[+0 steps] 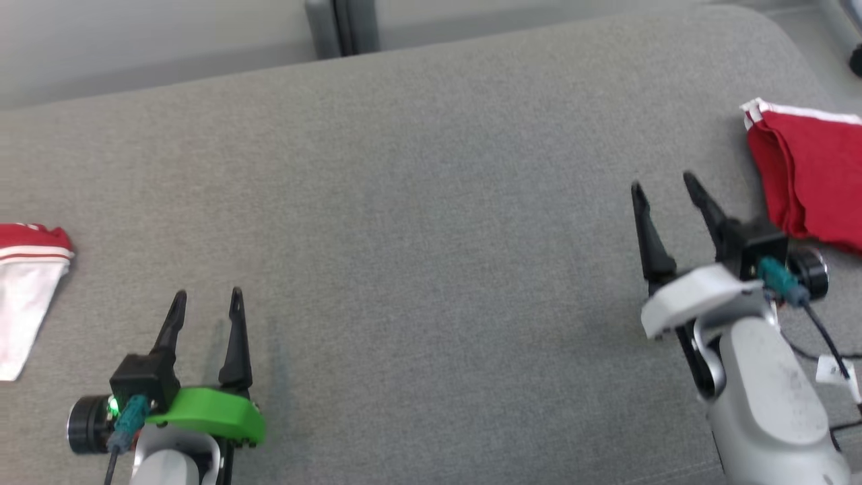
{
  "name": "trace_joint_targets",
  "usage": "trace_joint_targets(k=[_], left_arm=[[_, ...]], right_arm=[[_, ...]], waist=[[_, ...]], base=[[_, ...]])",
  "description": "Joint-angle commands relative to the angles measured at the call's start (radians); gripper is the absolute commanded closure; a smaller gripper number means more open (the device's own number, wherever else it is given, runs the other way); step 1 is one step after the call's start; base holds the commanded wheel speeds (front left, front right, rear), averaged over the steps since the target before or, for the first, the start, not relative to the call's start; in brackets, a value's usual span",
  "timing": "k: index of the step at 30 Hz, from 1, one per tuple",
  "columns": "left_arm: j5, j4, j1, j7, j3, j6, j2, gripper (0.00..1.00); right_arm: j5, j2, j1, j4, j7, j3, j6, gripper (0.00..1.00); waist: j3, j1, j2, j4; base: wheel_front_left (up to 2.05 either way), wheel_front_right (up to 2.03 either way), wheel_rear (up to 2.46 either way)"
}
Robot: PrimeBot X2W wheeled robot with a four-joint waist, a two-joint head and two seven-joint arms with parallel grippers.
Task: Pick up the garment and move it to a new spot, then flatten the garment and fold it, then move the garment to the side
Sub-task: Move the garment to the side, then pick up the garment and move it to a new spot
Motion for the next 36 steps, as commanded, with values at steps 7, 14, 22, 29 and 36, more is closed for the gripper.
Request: trace_joint_targets(k=[7,14,22,29,36], left_arm=[[0.024,0.014,0.083,0.001,0.052,0.003,-0.016,0.0],[0.037,0.011,0.144,0.001,0.07,0.008,-0.023,0.0],[0.006,0.009,0.164,0.001,0.048,0.012,-0.024,0.0],[-0.009,0.014,0.131,0.001,0.035,0.017,-0.023,0.0],[-0.021,0.031,0.108,0.001,0.046,0.023,-0.023,0.0]], right_arm=[[0.028,-0.004,0.146,-0.019,-0.004,-0.02,-0.001,0.0],[0.038,-0.005,0.233,-0.028,-0.004,-0.021,-0.001,0.0],[0.073,-0.006,0.266,-0.017,-0.004,-0.008,-0.001,0.0],[0.059,-0.005,0.249,-0.017,-0.004,0.001,-0.001,0.0],[0.08,-0.005,0.226,-0.02,-0.004,0.033,-0.001,0.0]], waist=[[-0.124,0.0,0.0,0.05],[-0.179,0.0,0.0,0.066],[-0.184,0.0,0.0,0.082],[-0.157,0.0,0.0,0.131],[-0.13,0.0,0.0,0.255]], base=[[0.0,0.0,0.0],[0.0,0.0,0.0],[0.0,0.0,0.0],[0.0,0.0,0.0],[0.0,0.0,0.0]])
